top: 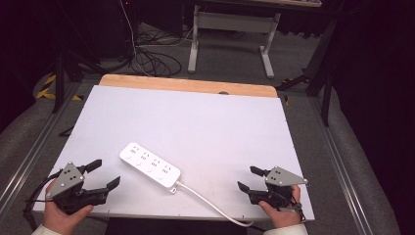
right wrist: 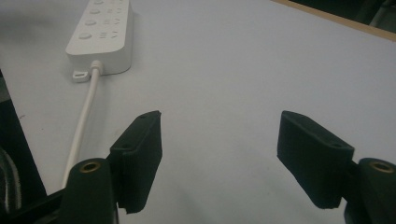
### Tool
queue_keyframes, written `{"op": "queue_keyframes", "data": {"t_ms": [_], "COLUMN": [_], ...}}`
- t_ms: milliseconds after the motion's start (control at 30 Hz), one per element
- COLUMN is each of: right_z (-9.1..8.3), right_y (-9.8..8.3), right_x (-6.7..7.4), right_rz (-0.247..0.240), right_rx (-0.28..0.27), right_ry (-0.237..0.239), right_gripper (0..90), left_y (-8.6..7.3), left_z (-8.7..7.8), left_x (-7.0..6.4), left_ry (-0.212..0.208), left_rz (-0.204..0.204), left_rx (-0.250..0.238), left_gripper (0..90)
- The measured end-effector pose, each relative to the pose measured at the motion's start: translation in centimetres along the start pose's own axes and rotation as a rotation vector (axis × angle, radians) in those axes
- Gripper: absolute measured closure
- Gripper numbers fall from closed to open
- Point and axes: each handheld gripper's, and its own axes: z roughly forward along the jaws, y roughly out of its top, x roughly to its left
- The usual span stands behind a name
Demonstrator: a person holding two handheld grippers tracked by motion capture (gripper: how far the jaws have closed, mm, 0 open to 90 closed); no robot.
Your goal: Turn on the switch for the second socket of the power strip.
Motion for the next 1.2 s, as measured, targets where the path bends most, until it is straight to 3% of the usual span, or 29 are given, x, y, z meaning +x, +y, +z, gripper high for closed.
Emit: {"op": "queue_keyframes", "data": {"t_ms": [533, 1033, 1200], "right_z": [0.07, 0.20, 0.19], "right_y": [0.01, 0.00, -0.01], "right_x": [0.03, 0.11, 0.10], "right_rz": [-0.004, -0.005, -0.002], "right_rx": [-0.003, 0.002, 0.000], "right_ry": [0.007, 0.017, 0.015], "right_gripper": [31.6, 31.6, 31.5], "left_y": [0.01, 0.42, 0.75], "left_z": [0.02, -0.28, -0.24], "left_x": [-0.08, -0.07, 0.02], "left_ry": [0.009, 0.025, 0.017], "left_rz": [0.007, 0.017, -0.015], "left_rx": [-0.001, 0.034, 0.043], "left_gripper": [19.0, 21.6, 25.3]}}
